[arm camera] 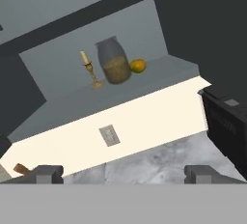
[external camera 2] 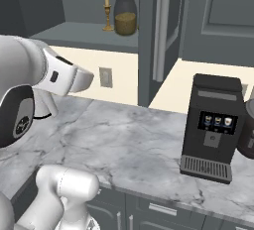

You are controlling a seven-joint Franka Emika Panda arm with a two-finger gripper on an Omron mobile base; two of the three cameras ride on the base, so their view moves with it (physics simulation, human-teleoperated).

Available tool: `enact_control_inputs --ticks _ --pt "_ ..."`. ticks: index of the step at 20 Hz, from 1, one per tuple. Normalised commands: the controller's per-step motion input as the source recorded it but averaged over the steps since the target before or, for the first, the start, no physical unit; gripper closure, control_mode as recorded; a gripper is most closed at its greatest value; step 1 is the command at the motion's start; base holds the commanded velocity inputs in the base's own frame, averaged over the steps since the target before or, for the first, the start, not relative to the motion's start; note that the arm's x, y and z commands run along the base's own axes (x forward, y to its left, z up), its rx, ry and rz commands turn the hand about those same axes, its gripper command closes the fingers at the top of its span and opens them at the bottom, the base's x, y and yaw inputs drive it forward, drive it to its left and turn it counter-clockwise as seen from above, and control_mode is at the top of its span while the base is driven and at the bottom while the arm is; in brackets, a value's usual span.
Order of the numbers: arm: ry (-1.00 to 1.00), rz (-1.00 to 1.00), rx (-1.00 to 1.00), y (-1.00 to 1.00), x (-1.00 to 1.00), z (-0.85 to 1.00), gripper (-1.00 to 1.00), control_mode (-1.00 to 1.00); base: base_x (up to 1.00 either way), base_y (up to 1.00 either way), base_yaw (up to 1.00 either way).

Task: Pick the jar and candle from the dining table and place them in the open cabinet. Close the cabinet after placing the objects.

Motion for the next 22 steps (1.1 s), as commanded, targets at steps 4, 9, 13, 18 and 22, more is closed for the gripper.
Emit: enact_control_inputs --ticks 4,9,13,18,22 --pt "-0.03 0.00 0.00 -0.06 -0.29 -0.19 -1.00 -1.00 0.00 0.00 0.00" --pt "-0.06 0.00 0.00 -0.13 -0.12 -0.16 -1.00 -1.00 0.00 0.00 0.00" --pt "-0.05 0.00 0.00 -0.21 -0.01 -0.07 -1.00 -1.00 0.00 0.00 0.00" --pt "-0.07 -0.05 0.00 -0.32 0.00 -0.02 -1.00 -1.00 0.00 0.00 0.00" --pt "-0.06 -0.09 0.00 -0.32 0.00 -0.01 -1.00 -1.00 0.00 0.00 0.00"
